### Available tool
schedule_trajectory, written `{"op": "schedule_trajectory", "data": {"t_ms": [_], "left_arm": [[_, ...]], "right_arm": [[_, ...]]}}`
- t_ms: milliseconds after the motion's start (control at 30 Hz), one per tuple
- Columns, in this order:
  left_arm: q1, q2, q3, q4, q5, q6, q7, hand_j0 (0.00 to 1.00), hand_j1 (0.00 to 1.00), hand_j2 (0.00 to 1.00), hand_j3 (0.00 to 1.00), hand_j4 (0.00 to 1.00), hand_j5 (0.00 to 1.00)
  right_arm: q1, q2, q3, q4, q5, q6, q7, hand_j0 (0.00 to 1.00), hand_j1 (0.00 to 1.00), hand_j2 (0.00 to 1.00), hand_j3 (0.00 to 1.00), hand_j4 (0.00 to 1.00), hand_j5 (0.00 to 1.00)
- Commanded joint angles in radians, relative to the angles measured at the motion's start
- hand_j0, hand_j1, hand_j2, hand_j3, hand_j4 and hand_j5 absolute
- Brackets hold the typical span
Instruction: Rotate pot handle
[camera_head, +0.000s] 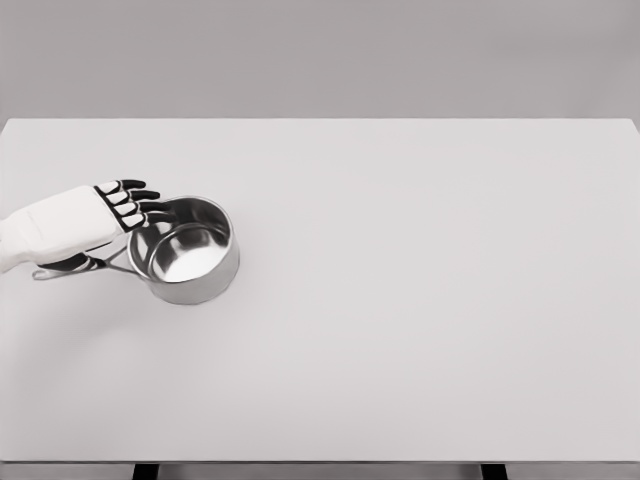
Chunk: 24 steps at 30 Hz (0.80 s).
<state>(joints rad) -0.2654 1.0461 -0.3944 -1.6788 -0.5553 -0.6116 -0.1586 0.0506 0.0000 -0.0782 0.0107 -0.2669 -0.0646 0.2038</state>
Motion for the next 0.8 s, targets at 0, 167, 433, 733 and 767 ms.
{"op": "schedule_trajectory", "data": {"t_ms": [0, 167, 433, 733, 767], "left_arm": [[-0.002, 0.002, 0.003, -0.022, 0.012, 0.001, 0.001, 1.00, 1.00, 1.00, 1.00, 1.00, 1.00], [0.006, 0.003, 0.003, -0.064, 0.015, 0.001, 0.001, 1.00, 1.00, 1.00, 1.00, 1.00, 1.00], [0.020, 0.005, 0.002, -0.044, 0.002, 0.001, 0.002, 1.00, 1.00, 1.00, 1.00, 1.00, 1.00], [0.028, 0.005, -0.006, 0.021, -0.003, 0.001, 0.004, 1.00, 1.00, 1.00, 1.00, 1.00, 1.00], [0.028, 0.005, -0.006, 0.025, -0.003, 0.001, 0.004, 1.00, 1.00, 1.00, 1.00, 1.00, 1.00]], "right_arm": [[0.000, 0.000, 0.000, 0.000, 0.000, 0.000, 0.000, 1.00, 1.00, 1.00, 1.00, 1.00, 1.00], [0.000, 0.000, 0.000, 0.000, 0.000, 0.000, 0.000, 1.00, 1.00, 1.00, 1.00, 1.00, 1.00], [0.000, 0.000, 0.000, 0.000, 0.000, 0.000, 0.000, 1.00, 1.00, 1.00, 1.00, 1.00, 1.00], [0.000, 0.000, 0.000, 0.000, 0.000, 0.000, 0.000, 1.00, 1.00, 1.00, 1.00, 1.00, 1.00], [0.002, 0.000, 0.000, 0.000, 0.000, -0.001, 0.000, 1.00, 1.00, 1.00, 1.00, 1.00, 1.00]]}}
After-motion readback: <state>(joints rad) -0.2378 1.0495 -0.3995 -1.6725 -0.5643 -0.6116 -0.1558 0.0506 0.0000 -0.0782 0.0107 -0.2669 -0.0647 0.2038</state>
